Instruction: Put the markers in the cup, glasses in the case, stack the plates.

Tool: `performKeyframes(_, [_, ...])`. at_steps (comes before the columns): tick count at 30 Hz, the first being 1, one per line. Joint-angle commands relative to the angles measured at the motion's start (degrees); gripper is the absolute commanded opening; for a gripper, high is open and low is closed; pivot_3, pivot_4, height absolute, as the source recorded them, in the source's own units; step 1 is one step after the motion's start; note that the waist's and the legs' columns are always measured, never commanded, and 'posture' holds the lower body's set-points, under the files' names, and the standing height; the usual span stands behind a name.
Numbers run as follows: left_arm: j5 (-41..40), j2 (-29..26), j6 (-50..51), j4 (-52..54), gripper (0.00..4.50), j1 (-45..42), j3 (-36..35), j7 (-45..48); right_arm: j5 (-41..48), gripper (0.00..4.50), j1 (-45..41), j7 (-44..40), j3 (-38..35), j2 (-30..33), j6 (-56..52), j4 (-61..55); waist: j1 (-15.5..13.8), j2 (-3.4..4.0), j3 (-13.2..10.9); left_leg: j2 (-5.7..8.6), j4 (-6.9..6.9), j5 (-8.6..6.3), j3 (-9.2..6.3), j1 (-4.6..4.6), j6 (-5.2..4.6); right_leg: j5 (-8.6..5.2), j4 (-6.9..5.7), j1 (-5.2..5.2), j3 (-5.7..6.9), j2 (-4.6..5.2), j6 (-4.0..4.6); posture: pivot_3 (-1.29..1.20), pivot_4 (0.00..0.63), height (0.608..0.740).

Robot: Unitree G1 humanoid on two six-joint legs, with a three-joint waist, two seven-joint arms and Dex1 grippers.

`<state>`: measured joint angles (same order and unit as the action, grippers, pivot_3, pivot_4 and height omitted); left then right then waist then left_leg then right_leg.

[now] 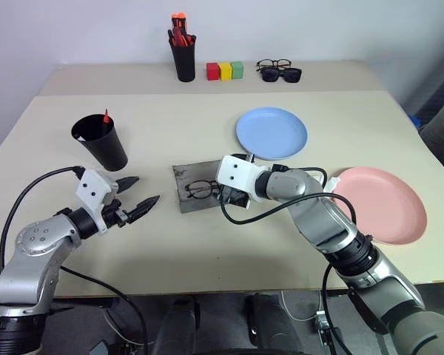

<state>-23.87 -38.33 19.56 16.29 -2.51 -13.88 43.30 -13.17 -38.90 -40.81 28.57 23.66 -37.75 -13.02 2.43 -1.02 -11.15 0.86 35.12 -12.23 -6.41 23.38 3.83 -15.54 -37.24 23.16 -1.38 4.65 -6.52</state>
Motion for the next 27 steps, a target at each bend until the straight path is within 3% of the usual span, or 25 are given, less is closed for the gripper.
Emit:
performKeyframes(1, [-0.5,-0.2,-0.2,0.0,3.49,-1.9,-0.4,-0.2,0.8,4.41,-0.7,0.4,-1.9,-1.0,2.0,-1.4,0.0,0.0,0.0,0.0,0.0,0.0,0.0,0.0,0.0,0.0,0.0,0.0,0.0,0.0,0.0,0.0,0.15,0.74])
performKeyframes(6, [0.0,-0.1,-0.5,-0.4,3.49,-2.8,0.1,0.0,-1.7,4.41,-0.1,2.0,0.8,-1.9,5.6,1.7,0.1,0.0,0.0,0.0,-0.01,0.0,0.0,0.0,0.0,0.0,0.0,0.01,0.0,0.0,0.0,0.0,0.15,0.74])
performKeyframes(17, [-0.1,0.4,-1.1,1.1,3.49,-0.5,-0.4,-0.9,2.3,4.41,1.0,-2.3,-1.9,-1.3,7.0,-3.3,0.0,0.0,0.0,0.0,-0.02,0.0,0.0,0.0,0.0,0.0,0.0,0.01,0.0,0.0,0.0,0.0,0.15,0.74])
performKeyframes(27, [-0.2,0.0,-1.2,0.6,3.49,-1.2,-0.2,-1.0,1.4,4.41,-0.1,-1.1,0.0,-4.3,7.7,4.3,0.1,0.0,0.0,0.0,-0.01,0.0,0.0,0.0,0.0,0.0,0.0,0.01,0.0,0.0,0.0,0.0,0.15,0.74])
